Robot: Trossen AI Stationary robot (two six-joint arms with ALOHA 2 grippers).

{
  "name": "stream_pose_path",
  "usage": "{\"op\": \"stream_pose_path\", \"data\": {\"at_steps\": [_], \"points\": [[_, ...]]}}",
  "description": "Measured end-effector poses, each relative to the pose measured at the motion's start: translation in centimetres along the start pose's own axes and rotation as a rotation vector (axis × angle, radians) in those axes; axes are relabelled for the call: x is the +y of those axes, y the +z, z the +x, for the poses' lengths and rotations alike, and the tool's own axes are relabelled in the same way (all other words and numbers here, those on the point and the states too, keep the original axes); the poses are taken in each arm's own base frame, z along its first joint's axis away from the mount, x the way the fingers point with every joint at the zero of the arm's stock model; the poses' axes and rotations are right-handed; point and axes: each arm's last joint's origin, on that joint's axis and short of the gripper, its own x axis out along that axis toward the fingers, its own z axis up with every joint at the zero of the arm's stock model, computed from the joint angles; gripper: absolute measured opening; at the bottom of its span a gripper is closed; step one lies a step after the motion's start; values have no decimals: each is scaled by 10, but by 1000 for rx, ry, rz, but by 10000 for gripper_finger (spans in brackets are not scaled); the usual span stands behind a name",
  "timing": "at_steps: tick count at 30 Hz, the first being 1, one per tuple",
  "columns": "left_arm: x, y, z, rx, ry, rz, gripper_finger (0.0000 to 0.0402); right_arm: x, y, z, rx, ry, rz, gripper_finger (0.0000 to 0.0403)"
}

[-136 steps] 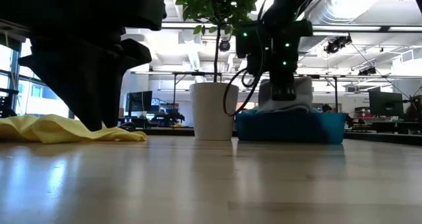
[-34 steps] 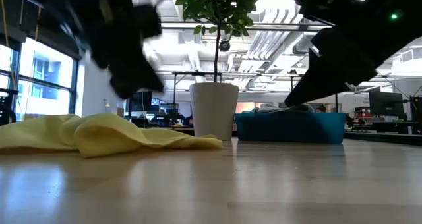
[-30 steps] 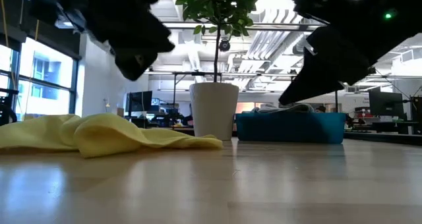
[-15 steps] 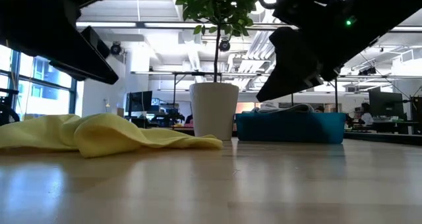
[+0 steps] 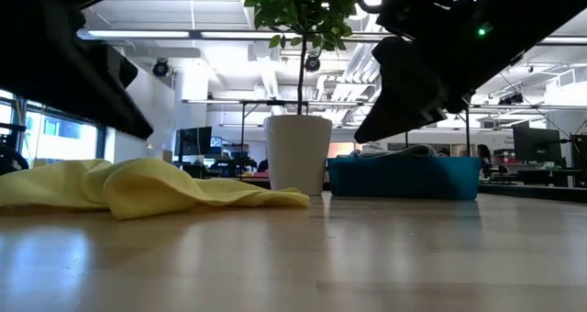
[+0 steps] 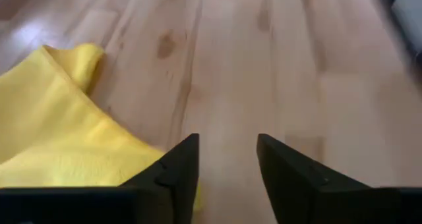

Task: Fold microfiber towels
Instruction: Fold the yellow towel

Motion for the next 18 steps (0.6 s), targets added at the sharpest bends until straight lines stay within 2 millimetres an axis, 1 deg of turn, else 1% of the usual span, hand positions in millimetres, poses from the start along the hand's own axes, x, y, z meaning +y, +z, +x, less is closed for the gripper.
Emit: {"op": "stream_pose_path", "data": {"at_steps": [4,10,13,16,18], "points": [[-7,-8,15,83,102,195,170,-1,1,3,3,-5,6,153],[-21,-7,34,172,227,399,171,-4,1,5,14,-15,-5,153],[-26,-3,36,229,278,450,167,-4,1,5,16,-13,-21,153],[-29,4,34,280,330,443,164,-4,2,6,15,-16,-20,153],[-29,9,31,293,358,402,162,-5,3,7,16,-18,-20,153]]}}
